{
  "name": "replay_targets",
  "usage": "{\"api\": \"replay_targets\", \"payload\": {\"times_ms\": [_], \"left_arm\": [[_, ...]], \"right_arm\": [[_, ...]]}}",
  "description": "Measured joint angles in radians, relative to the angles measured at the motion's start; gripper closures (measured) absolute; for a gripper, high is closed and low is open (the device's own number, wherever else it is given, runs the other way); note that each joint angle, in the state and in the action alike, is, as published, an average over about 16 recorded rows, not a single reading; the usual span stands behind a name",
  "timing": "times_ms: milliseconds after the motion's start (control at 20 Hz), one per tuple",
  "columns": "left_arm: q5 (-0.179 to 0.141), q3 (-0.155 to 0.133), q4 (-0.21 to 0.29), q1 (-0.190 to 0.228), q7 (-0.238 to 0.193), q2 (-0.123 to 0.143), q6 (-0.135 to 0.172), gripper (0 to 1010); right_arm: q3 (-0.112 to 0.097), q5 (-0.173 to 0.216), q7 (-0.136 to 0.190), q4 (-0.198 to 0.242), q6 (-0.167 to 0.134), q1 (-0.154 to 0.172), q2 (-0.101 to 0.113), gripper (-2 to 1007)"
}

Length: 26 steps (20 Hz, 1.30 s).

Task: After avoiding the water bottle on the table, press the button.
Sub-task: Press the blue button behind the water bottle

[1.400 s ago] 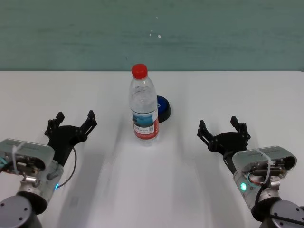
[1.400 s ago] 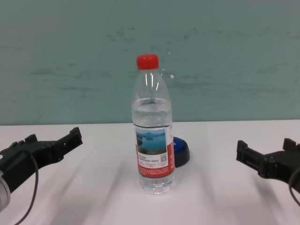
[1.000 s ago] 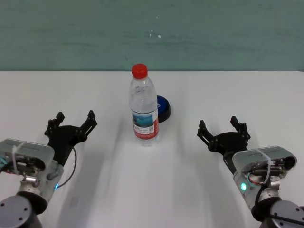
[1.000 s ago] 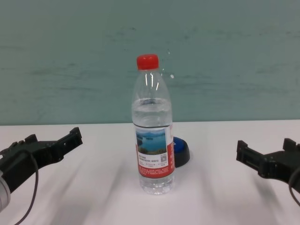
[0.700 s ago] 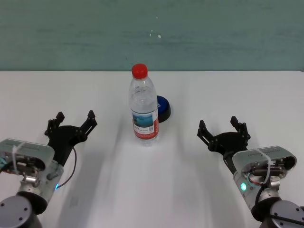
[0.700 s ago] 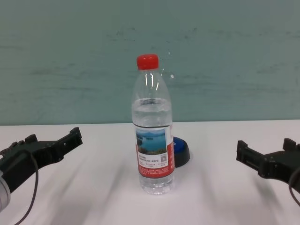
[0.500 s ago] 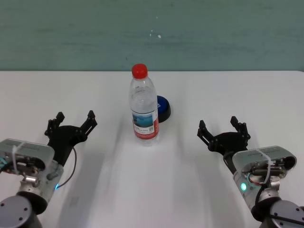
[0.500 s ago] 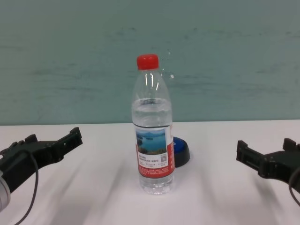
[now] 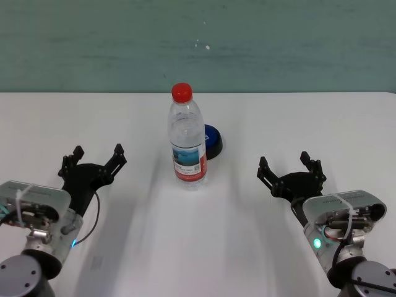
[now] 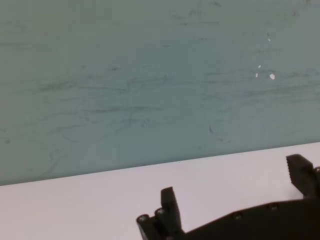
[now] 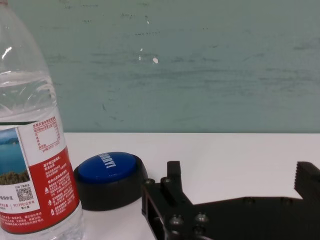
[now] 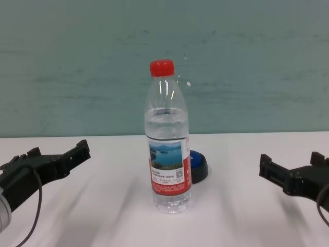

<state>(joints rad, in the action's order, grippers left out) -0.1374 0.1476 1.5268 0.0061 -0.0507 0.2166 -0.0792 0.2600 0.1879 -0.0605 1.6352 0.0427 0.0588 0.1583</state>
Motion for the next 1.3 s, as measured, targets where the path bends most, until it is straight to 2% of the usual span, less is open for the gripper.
{"api": "replay_targets", "payload": {"times_ms": [750, 1000, 1300], "left_arm": [[0.016, -0.003, 0.014, 0.013, -0.013, -0.009, -0.006, 0], [0.033, -0.01, 0.037, 0.038, -0.021, -0.017, -0.007, 0], [0.055, -0.025, 0.088, 0.091, -0.029, -0.026, -0.006, 0]], "right_arm": [[0.0, 0.0, 0.0, 0.0, 0.0, 0.0, 0.0, 1], [0.0, 0.0, 0.0, 0.0, 0.0, 0.0, 0.0, 1], [0.0, 0.0, 0.0, 0.0, 0.0, 0.0, 0.0, 1]]}}
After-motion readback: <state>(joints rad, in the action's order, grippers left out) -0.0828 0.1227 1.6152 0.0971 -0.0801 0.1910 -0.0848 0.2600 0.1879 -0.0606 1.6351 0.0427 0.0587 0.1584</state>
